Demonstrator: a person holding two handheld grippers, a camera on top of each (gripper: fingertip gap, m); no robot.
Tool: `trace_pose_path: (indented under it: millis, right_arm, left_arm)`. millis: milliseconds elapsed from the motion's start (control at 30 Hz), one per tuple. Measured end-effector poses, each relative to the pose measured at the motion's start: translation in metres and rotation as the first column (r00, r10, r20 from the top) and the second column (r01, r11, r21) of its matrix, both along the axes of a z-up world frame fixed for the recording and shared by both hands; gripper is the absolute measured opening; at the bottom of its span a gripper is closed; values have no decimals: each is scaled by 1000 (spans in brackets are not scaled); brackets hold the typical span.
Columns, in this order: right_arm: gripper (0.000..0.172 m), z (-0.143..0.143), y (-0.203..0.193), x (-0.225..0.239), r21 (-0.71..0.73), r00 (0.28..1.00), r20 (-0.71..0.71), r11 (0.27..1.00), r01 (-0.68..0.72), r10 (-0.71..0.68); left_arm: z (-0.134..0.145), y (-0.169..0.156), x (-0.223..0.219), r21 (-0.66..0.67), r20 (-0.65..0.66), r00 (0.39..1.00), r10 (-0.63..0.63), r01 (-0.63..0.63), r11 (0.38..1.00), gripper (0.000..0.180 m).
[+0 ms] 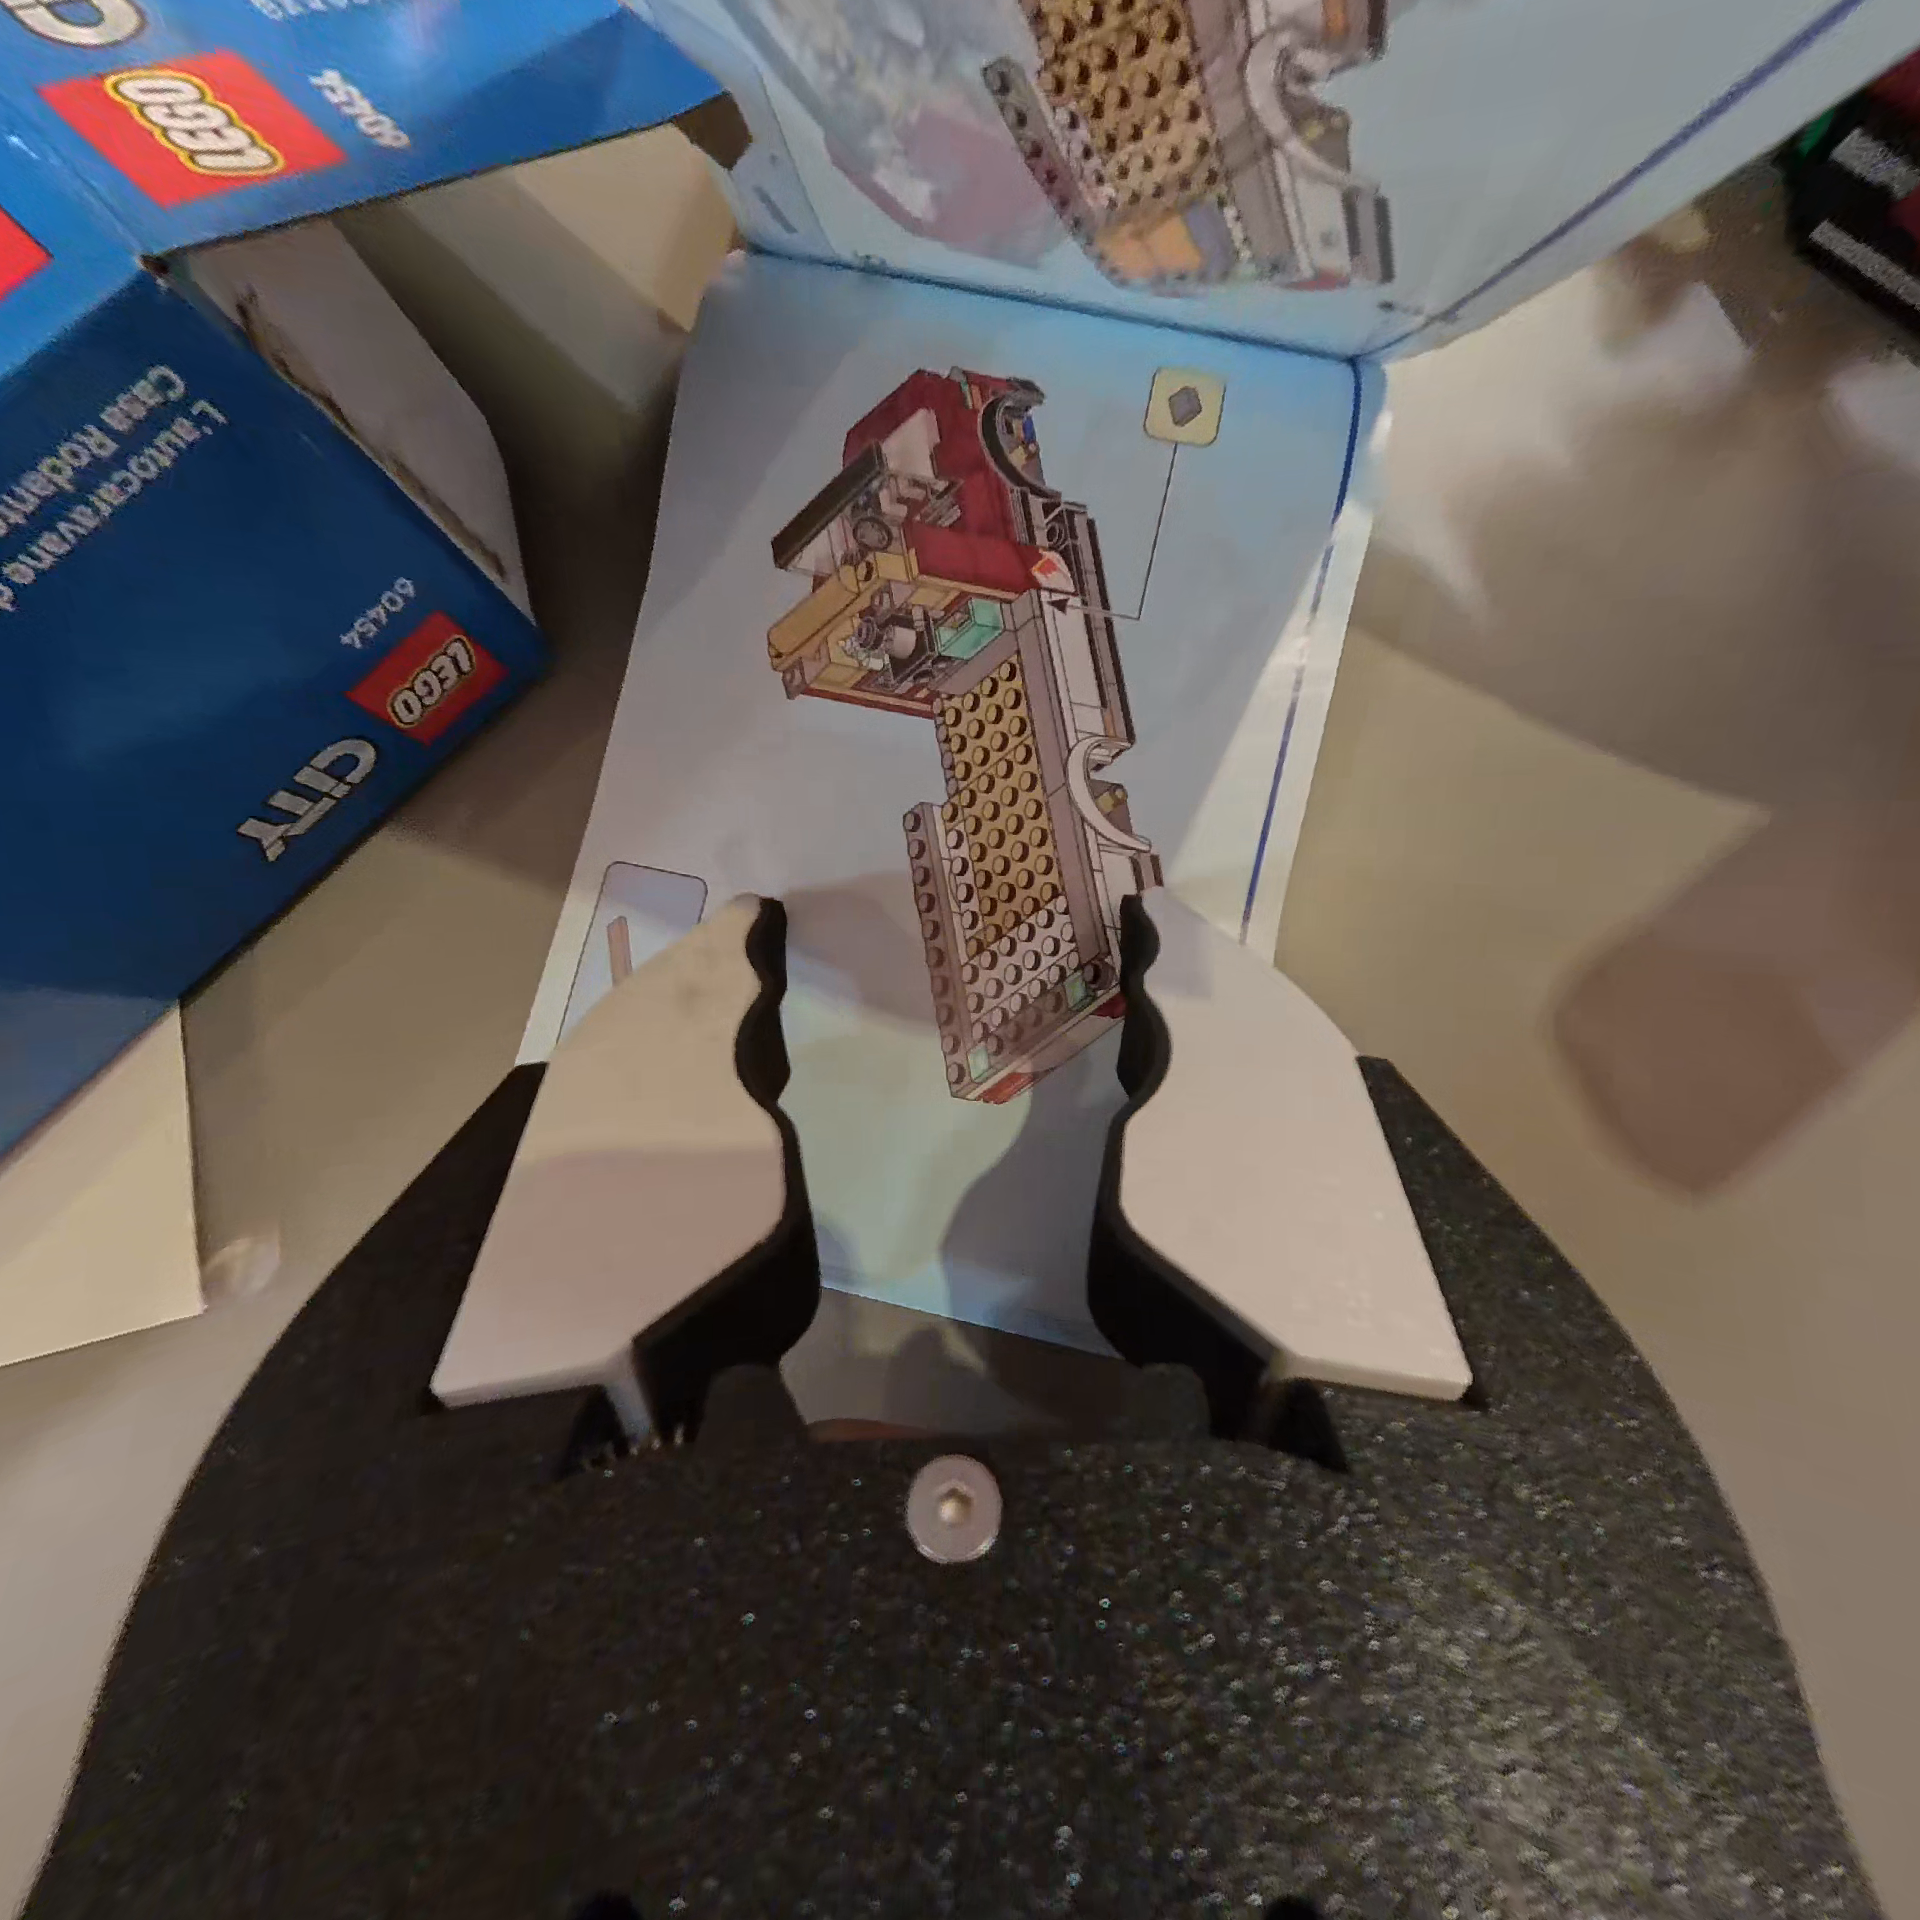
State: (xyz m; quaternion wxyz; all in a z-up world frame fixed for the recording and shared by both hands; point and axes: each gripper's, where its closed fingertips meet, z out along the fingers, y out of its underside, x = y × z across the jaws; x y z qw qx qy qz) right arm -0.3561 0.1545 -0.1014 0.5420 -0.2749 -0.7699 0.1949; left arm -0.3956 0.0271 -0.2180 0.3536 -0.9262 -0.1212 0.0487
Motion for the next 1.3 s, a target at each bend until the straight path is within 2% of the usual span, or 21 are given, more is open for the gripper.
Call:
trace_pose_path:
  millis: [300, 500, 600, 733, 900, 1133, 1300]
  right_arm:
    - [48, -6, 3, 14, 21, 999, 35, 999, -31, 30]
    - [47, -8, 1, 25, 39, 998, 45, 998, -56, 54]
    - [47, -11, -2, 32, 51, 996, 59, 997, -66, 63]
    - [47, -19, -8, 48, 76, 994, 89, 994, -76, 69]
    - [44, -33, -16, 72, 106, 990, 117, 990, -97, 84]
    - [36, -51, -29, 95, 196, 988, 94, 971, -139, 122]
    - [36, -60, -35, 104, 203, 983, 108, 965, -168, 149]
  left_arm:
    - [0, 3, 45, 19, -8, 999, -50, 50, 999, 60]
    - [5, -4, 45, 58, -56, 996, -65, 68, 996, 59]
    - [2, -14, 44, 44, -34, 997, -69, 71, 997, 61]
    - [11, -21, 54, 143, 114, 988, -103, 86, 986, 61]
    - [24, -26, 65, 283, 372, 913, -165, 58, 957, 61]
    - [38, -28, 76, 390, 495, 818, -293, 92, 916, 60]
    - [48, -27, 76, 452, 617, 719, -321, 11, 892, 59]
